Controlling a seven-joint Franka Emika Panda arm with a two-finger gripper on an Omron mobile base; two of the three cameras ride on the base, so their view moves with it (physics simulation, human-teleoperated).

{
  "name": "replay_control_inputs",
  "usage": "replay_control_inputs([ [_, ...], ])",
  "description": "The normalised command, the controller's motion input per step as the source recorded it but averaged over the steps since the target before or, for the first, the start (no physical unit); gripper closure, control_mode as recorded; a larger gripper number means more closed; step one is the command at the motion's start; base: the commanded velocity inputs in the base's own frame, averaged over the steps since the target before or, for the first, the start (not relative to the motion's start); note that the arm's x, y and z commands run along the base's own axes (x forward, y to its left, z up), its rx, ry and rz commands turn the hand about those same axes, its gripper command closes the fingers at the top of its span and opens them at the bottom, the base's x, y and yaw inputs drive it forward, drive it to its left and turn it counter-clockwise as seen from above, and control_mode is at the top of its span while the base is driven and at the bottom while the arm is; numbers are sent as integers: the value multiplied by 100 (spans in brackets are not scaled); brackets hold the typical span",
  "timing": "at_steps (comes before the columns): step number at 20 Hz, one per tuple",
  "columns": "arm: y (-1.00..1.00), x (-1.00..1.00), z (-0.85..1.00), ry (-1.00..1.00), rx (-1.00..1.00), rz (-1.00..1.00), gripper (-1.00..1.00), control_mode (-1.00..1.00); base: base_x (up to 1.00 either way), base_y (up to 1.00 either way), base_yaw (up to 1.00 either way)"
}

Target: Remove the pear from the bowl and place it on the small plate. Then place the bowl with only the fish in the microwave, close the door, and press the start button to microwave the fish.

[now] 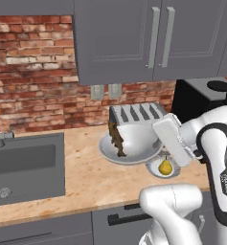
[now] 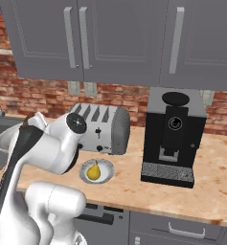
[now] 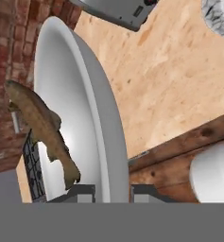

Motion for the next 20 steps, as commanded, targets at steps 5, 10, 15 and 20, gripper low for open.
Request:
replay_control_inputs([
  [5, -57, -92, 38, -4, 12, -17, 100, -100, 0, 0, 0],
  [10, -52, -87, 35, -7, 15, -17, 100, -100, 0, 0, 0],
  [15, -15, -43, 23, -1, 6, -13, 100, -100, 0, 0, 0],
  [20, 26, 3, -7, 7, -8, -1, 100, -100, 0, 0, 0],
])
